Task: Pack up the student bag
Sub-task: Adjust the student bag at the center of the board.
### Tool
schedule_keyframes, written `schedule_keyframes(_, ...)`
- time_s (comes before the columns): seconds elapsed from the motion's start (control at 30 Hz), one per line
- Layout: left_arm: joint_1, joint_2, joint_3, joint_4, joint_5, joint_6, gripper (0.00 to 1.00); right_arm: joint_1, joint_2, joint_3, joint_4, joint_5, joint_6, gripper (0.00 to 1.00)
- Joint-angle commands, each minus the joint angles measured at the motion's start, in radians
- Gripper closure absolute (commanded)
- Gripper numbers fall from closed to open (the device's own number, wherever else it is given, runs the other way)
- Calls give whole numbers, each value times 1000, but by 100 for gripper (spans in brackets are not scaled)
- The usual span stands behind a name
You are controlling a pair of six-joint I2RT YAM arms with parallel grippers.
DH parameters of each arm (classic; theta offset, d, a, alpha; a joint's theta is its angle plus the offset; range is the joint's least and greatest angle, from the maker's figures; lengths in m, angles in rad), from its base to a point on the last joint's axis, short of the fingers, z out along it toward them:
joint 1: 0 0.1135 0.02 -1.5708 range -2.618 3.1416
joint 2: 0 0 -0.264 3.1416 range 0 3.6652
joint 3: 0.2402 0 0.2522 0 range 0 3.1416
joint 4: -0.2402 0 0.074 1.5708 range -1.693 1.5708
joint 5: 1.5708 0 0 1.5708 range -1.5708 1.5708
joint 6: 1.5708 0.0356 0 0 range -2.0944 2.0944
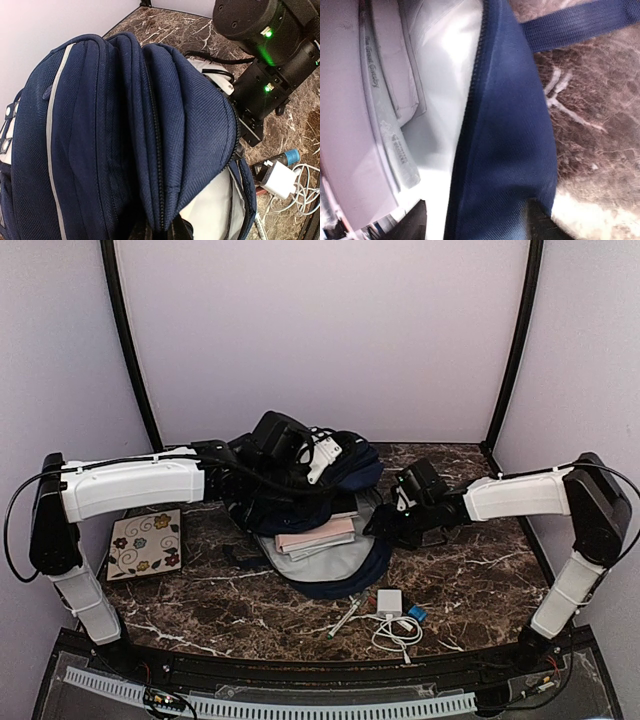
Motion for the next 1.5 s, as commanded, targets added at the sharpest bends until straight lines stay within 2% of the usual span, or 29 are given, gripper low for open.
schedule_keyframes(0.0, 8, -40, 8, 13, -9, 6, 100, 4, 46, 53, 37, -45, -39, 65)
schedule_keyframes(0.03, 7, -41, 10, 14, -6, 9, 100, 2, 48, 53, 27, -48, -46, 85)
schedule_keyframes(0.07, 7, -44, 11, 14, 1, 9, 100, -2, 44, 51, 17, -41, -52, 98)
schedule_keyframes(0.1, 7, -49, 11, 15, 7, 12, 100, -10, 35, 45, 5, -32, -60, 100)
schedule_keyframes(0.27, -32, -62, 26, -9, 47, 56, 100, -142, -46, 37, -65, -27, -139, 100)
schedule_keyframes(0.37, -85, -61, 42, -5, 95, 85, 100, -259, -45, 116, -136, -32, -219, 100)
schedule_keyframes(0.53, -173, 17, 187, -40, 184, 106, 100, -335, 98, 407, -258, -59, -349, 100)
schedule_keyframes(0.67, -183, 94, 301, -38, 222, 81, 100, -360, 240, 624, -332, -102, -397, 100)
schedule_keyframes(0.7, -183, 108, 327, -38, 208, 85, 92, -364, 269, 664, -339, -112, -401, 100)
schedule_keyframes(0.73, -182, 123, 346, -37, 183, 98, 78, -369, 296, 700, -344, -116, -405, 99)
schedule_keyframes(0.77, -180, 138, 363, -43, 150, 110, 59, -377, 323, 730, -348, -118, -408, 94)
schedule_keyframes(0.83, -170, 159, 415, -95, 100, 132, 34, -397, 361, 789, -377, -107, -414, 77)
schedule_keyframes(0.93, -129, 121, 437, -178, 67, 144, 15, -430, 367, 834, -452, -70, -437, 59)
schedule_keyframes(1.03, -42, 23, 350, -220, 104, 87, 2, -443, 268, 774, -461, -4, -462, 51)
schedule_keyframes(1.13, 39, -105, 192, -216, 93, 30, 1, -442, 129, 624, -427, 19, -451, 49)
schedule_keyframes(1.23, 109, -210, 13, -219, 72, -60, 1, -412, -37, 402, -374, 11, -410, 49)
schedule_keyframes(1.37, 283, -301, -214, -194, 201, -253, 3, -284, -272, 179, -308, 100, -327, 49)
schedule_keyframes(1.47, 380, -347, -342, -154, 198, -327, 3, -198, -382, 46, -300, 171, -233, 49)
